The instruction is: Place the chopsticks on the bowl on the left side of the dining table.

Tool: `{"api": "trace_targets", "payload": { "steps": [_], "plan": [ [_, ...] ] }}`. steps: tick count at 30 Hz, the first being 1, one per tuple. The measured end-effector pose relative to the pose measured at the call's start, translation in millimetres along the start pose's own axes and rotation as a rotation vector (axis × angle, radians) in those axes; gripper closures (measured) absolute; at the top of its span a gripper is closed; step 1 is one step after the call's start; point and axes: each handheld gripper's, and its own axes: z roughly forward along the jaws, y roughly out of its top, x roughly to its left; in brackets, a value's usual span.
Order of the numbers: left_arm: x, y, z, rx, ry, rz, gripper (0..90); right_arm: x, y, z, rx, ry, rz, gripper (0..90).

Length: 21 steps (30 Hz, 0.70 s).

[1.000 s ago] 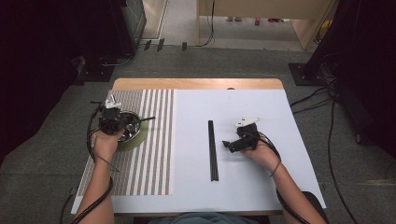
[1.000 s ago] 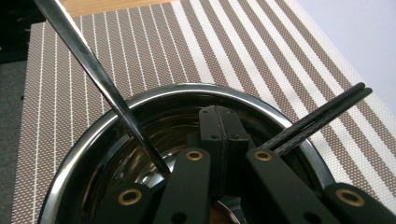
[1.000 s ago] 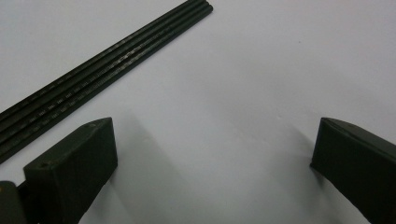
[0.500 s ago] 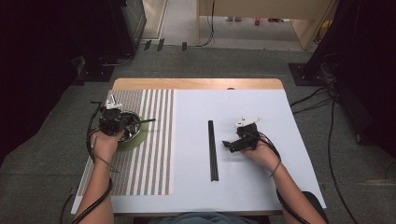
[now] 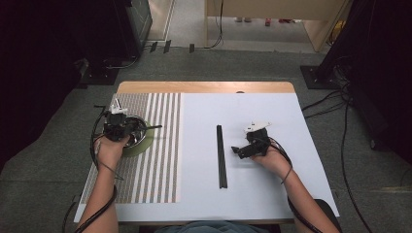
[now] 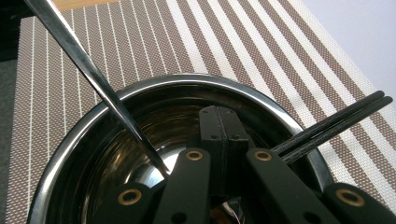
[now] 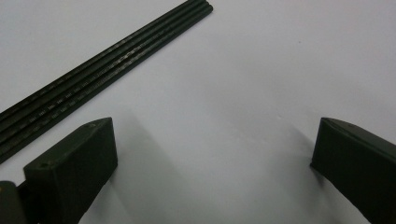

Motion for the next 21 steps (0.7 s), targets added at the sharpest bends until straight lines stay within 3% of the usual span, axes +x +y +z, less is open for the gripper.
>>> {"api": "trace_targets", "payload": {
  "steps": [8, 15, 21],
  "plan": [
    [3.1, -0.2, -0.5, -0.014, -0.003, -0.024, 89.3, 0.0, 0.0, 0.0, 0.000, 0.000, 0.000, 0.0],
    [2.4, 1.7, -6.8, -0.045, 0.020, -0.051, 67.9, -0.1, 0.0, 0.0, 0.000, 0.001, 0.000, 0.0],
    [0.6, 3.5, -12.4, -0.051, 0.011, -0.079, 47.6, -0.1, -0.1, 0.1, -0.001, 0.001, 0.000, 0.0]
  ]
}}
